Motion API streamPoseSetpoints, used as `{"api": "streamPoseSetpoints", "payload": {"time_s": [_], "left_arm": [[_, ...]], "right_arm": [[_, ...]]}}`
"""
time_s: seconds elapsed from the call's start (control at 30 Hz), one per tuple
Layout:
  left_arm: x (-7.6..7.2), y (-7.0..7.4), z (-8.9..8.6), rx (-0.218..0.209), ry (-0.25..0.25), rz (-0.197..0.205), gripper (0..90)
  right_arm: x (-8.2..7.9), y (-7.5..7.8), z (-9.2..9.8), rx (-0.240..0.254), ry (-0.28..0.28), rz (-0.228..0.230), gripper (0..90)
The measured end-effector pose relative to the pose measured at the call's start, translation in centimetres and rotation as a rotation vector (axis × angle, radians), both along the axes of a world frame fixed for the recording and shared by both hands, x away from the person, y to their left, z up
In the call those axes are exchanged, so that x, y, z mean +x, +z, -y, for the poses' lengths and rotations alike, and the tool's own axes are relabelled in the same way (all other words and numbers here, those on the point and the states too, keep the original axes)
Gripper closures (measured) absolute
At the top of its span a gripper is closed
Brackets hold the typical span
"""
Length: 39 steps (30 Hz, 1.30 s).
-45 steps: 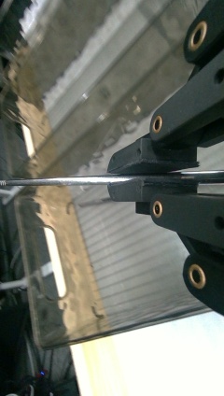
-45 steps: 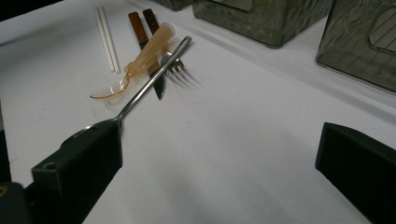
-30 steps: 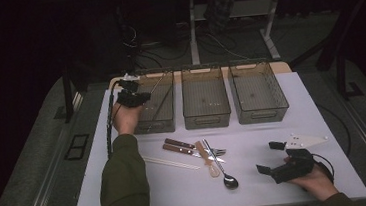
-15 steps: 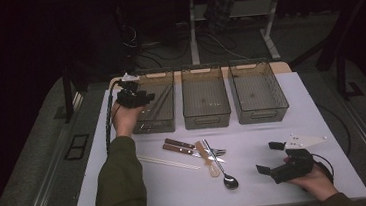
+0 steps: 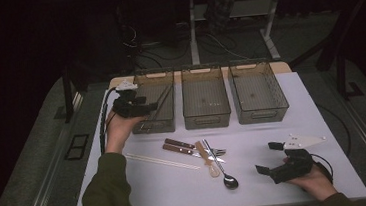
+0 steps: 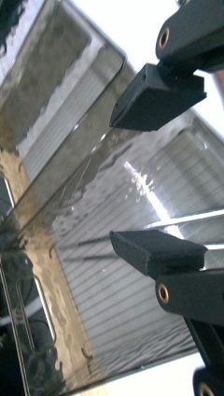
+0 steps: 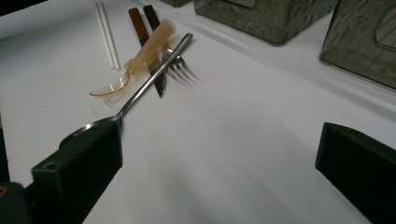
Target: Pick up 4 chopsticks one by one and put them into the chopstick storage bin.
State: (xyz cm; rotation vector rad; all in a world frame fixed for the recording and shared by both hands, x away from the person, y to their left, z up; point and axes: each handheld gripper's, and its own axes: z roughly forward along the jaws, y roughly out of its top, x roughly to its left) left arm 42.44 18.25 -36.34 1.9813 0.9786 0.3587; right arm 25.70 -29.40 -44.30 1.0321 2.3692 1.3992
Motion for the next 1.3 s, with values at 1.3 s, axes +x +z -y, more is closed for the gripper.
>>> {"api": "streamPoseSetpoints", "payload": {"time_s": [1.3], "left_arm": [[-11.6, -4.3, 1.0, 0.008, -0.198, -0.029, 34.4]], "right_arm": [[-0.2, 0.1, 0.2, -0.006, -0.007, 0.012, 0.5]]}}
